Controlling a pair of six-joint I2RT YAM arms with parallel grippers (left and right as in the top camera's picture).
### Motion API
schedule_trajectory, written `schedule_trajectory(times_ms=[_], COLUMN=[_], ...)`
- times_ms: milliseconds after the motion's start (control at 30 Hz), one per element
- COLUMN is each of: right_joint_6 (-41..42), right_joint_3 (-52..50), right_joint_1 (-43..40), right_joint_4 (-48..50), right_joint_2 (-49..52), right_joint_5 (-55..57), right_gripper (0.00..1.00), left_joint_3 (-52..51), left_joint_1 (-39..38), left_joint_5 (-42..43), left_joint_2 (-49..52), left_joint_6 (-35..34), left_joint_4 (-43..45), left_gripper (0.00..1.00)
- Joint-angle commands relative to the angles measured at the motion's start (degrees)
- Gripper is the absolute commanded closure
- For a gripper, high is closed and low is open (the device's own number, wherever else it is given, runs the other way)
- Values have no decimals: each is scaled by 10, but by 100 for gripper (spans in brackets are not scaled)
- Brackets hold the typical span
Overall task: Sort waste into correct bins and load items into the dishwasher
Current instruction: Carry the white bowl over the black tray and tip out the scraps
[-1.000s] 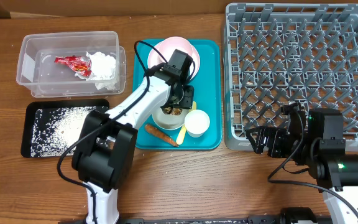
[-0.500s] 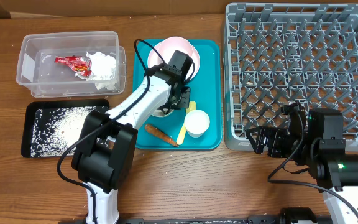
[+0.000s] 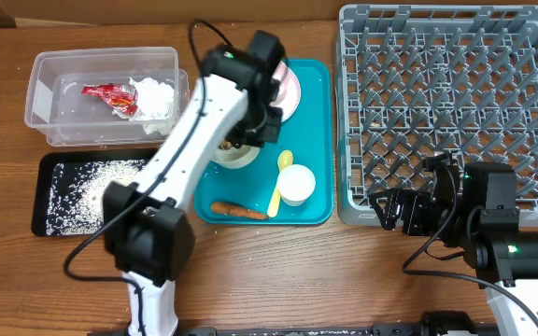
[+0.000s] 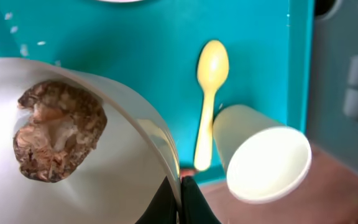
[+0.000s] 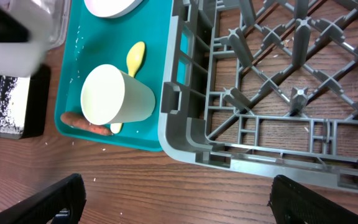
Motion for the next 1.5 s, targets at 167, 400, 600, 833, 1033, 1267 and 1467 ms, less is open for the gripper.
schedule_trajectory(times_ms=[167,400,600,833,1033,1267,1467], right_joint_6=[-2,-2,-2,-2,-2,-2,-2], right_joint_3=[14,14,14,14,14,14,14], right_joint_1=[-1,-1,-1,-1,-1,-1,-1], right_joint_4=[3,7,7,7,7,3,-4], right_joint_2=[-2,-2,-2,-2,-2,-2,-2], right_joint_5=[-3,-3,-3,-3,-3,-3,-3], right_gripper=[3,3,3,3,3,4,4], left_joint_3=[18,-40,-188,-361,-476,-518,-518], left_joint_1=[175,341,473,599,687,723,721], left_joint_5=[144,367,552,679,803,845,844], left_joint_2=[-132,-164,-164,-164,-155,-93,-87], left_joint_6=[98,229,345,409,396,293,284], left_joint_4=[-39,-63,-40,29,138,183,203], left_gripper=[95,95,96,96,96,96,96])
